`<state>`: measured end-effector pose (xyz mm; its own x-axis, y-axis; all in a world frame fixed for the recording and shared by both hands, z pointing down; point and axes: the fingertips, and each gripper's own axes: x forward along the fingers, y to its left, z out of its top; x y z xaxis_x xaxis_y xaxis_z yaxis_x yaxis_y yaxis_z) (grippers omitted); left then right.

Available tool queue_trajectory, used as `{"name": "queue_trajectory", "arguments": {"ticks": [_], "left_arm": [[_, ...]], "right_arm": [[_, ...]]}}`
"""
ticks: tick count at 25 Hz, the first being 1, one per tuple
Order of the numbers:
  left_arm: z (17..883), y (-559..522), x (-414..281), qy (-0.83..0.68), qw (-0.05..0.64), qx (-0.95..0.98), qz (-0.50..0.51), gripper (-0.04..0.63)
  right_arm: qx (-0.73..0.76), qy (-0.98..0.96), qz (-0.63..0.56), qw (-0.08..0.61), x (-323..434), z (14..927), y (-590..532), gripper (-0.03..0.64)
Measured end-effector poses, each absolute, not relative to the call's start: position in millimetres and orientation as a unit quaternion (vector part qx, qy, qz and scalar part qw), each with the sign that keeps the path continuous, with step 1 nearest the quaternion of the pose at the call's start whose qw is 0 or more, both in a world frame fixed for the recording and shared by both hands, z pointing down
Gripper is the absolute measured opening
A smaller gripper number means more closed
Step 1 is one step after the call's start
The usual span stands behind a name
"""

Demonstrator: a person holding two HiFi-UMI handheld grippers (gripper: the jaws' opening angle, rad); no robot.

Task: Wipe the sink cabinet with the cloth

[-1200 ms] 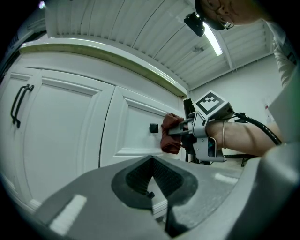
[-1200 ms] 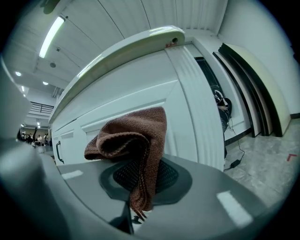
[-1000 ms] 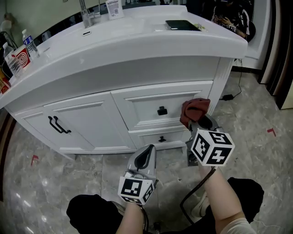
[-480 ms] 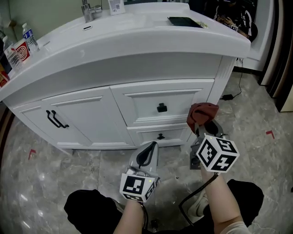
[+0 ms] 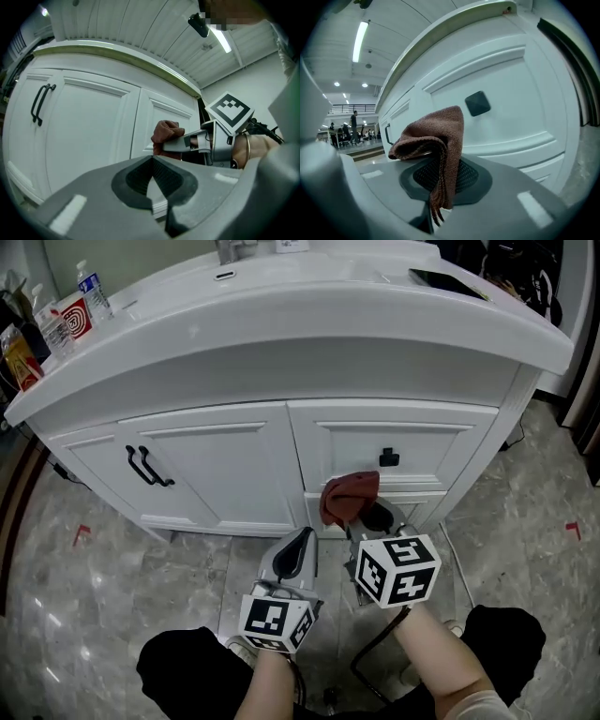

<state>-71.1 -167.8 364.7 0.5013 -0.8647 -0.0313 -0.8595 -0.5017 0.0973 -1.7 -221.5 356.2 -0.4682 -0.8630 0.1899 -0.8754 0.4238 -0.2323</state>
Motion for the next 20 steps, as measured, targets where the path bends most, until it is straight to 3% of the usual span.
{"name": "queue_trajectory", "arguments": {"ticks": [8, 20], "left_arm": [[370, -170, -106, -0.519, 0.038, 0.853, -0.034, 0.0], [373, -172, -89, -0.501, 0.046, 0.863, -0.045, 0.0]], "right_arm": [[0.456, -0.873, 0.169, 0.027, -66, 365, -236, 0.08], [0.489, -0.847, 0.208, 0.001, -24, 365, -245, 0.08]]}}
